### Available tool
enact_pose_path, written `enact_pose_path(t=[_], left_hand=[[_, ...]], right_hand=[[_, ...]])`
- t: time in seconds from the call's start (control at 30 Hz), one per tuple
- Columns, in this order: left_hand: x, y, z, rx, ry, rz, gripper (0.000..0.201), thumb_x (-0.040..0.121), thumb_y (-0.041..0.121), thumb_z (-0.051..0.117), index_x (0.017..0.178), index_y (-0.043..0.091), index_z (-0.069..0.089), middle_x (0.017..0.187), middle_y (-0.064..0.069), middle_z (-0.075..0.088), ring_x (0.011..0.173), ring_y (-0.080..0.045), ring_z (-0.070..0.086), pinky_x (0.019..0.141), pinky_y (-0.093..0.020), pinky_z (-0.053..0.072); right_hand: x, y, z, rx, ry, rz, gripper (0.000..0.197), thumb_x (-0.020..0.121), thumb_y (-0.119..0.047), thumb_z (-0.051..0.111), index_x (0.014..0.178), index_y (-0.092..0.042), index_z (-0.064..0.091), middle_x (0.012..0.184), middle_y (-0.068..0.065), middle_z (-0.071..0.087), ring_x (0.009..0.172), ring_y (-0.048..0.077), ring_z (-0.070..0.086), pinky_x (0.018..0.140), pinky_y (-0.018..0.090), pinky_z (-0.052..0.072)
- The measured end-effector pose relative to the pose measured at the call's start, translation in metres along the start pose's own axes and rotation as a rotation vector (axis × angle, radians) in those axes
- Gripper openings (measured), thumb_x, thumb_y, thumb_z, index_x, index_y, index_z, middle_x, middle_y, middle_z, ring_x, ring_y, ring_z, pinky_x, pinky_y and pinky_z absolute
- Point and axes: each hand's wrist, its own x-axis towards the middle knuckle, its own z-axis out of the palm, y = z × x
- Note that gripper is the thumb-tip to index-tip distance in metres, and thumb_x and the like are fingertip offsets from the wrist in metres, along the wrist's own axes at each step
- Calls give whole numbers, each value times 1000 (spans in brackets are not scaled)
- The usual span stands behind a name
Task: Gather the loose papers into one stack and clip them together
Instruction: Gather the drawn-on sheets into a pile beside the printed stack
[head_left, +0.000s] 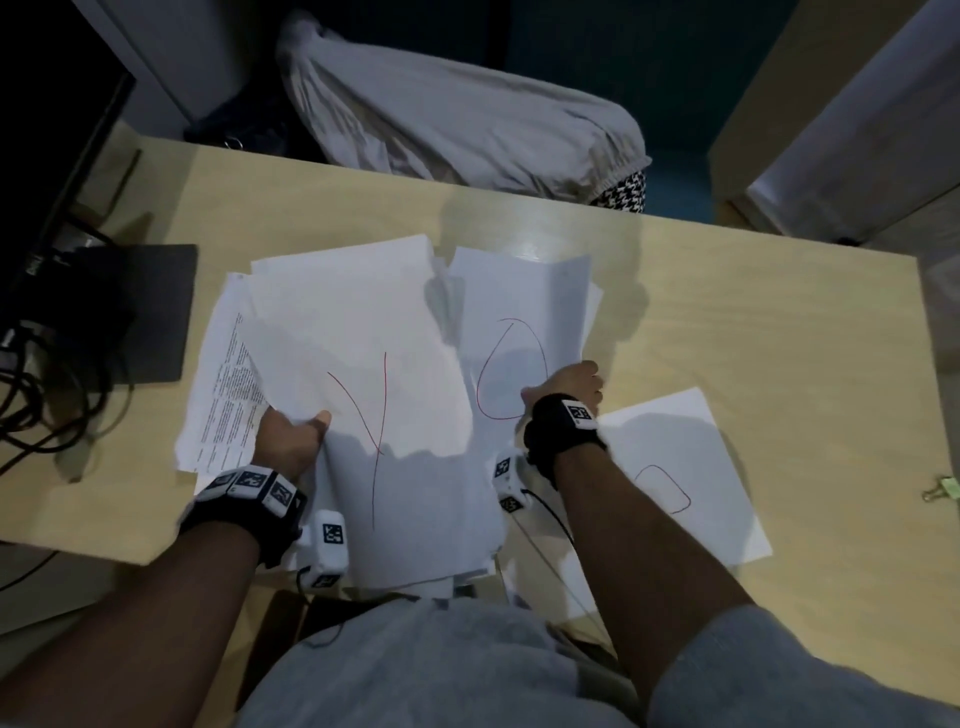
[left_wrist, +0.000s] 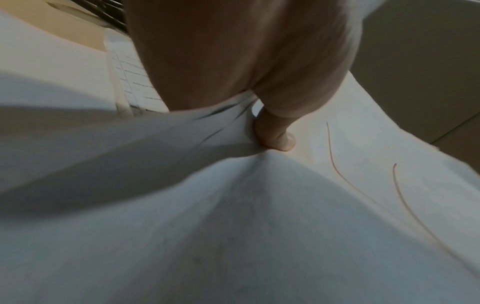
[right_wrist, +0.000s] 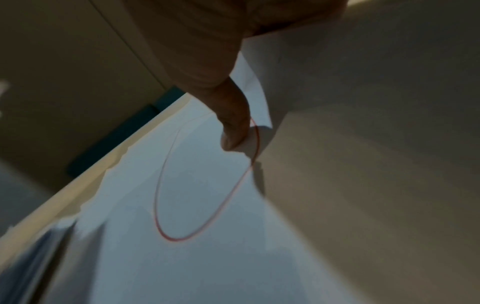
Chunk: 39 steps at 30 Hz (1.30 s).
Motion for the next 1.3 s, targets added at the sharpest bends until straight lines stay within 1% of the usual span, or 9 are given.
enact_pose_path(t=[0.2, 0.27, 0.43, 0.57, 0.73, 0.87, 1.07, 1.23, 1.3], left_hand=[[6, -12, -1, 32, -66, -103, 49, 84, 16, 71, 118, -15, 54, 123, -31, 58, 116, -39, 57, 103, -40, 42], [10, -14, -2, 58, -86, -97, 54, 82, 20, 72, 121, -13, 54, 124, -29, 58, 116, -38, 56, 104, -44, 42], [14, -10, 4, 44, -90, -39, 50, 86, 16, 67, 122, -15, 52, 122, -28, 58, 117, -39, 55, 103, -40, 41], [16, -11, 4, -7, -104, -27, 44, 86, 20, 66, 112, -14, 56, 106, -24, 63, 102, -33, 60, 90, -37, 45], [17, -25, 11, -24, -117, 44, 55, 78, 28, 69, 119, -5, 57, 118, -21, 63, 113, -35, 58, 105, -49, 41], [1, -9, 16, 9, -120, 55, 48, 80, 23, 70, 116, -5, 58, 115, -20, 64, 109, -34, 59, 103, -48, 43], [-7, -4, 26, 20, -122, 88, 39, 83, 9, 66, 117, -7, 58, 116, -18, 63, 112, -32, 58, 105, -40, 40], [-15, 1, 34, -3, -170, 93, 38, 86, 7, 65, 120, -8, 56, 120, -20, 62, 115, -33, 56, 106, -41, 39], [-17, 4, 38, 17, -184, 104, 37, 86, 10, 65, 117, -9, 57, 117, -21, 63, 113, -34, 58, 104, -44, 42]], right_hand=[[4, -5, -17, 109, -73, -54, 39, 84, -12, 58, 121, -4, 49, 126, 18, 51, 113, 37, 53, 86, 36, 47], [4, -4, -34, 145, -113, -171, 37, 85, -14, 59, 121, -4, 52, 122, 18, 59, 106, 35, 59, 74, 30, 43], [17, 23, -106, 33, -156, -424, 40, 83, -15, 66, 121, -7, 59, 111, 12, 64, 99, 26, 59, 74, 24, 36], [31, 61, -144, -232, -347, -527, 34, 84, -11, 65, 117, -14, 60, 105, 6, 61, 106, 26, 58, 78, 25, 34], [35, 87, -119, -915, -451, -760, 52, 92, -22, 57, 141, -22, 40, 143, 7, 46, 130, 27, 44, 103, 35, 37], [25, 98, -87, -941, -392, -1218, 58, 57, -23, 86, 110, -19, 63, 121, 10, 58, 107, 33, 59, 82, 42, 49], [18, 100, -78, -1015, -336, -1126, 85, 60, -40, 80, 133, -24, 39, 127, -3, 47, 109, 21, 48, 90, 33, 39], [16, 89, -79, -1174, -249, -1164, 52, 79, -47, 65, 125, -28, 50, 123, 0, 48, 117, 24, 42, 100, 36, 34], [18, 85, -86, -1023, -300, -989, 40, 86, -43, 59, 122, -27, 52, 122, 4, 56, 113, 27, 52, 91, 36, 42]])
